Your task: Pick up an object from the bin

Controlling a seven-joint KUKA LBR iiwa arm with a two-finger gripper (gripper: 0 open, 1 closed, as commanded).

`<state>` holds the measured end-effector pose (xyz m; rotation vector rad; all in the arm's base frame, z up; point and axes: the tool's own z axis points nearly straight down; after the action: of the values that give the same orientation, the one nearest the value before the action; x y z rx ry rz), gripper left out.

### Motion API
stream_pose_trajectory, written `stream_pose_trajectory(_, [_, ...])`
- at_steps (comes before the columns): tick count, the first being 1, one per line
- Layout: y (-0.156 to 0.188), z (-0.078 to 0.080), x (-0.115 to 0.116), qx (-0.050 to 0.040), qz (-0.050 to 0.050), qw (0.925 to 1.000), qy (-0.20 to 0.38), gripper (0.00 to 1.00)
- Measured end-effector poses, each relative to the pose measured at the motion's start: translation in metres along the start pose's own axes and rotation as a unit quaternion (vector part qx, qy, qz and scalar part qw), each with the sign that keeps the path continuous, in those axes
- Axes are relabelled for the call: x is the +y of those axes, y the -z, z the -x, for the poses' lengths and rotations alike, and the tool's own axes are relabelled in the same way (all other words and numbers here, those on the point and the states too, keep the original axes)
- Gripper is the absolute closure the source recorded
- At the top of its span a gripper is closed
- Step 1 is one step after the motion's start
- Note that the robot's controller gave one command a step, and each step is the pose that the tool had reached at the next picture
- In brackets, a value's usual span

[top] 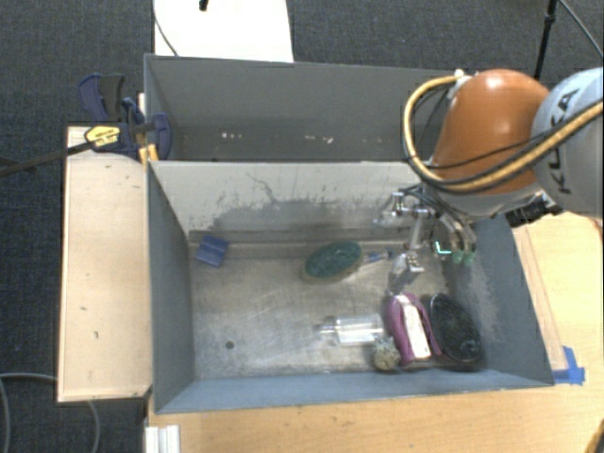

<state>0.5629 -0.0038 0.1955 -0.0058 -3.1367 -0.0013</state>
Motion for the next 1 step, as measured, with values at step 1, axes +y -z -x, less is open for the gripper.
stream_pose_trajectory(1, [-0.1246, 0.0206, -0.0445, -0.0064, 0.002, 0.9965, -0.083, 0.0])
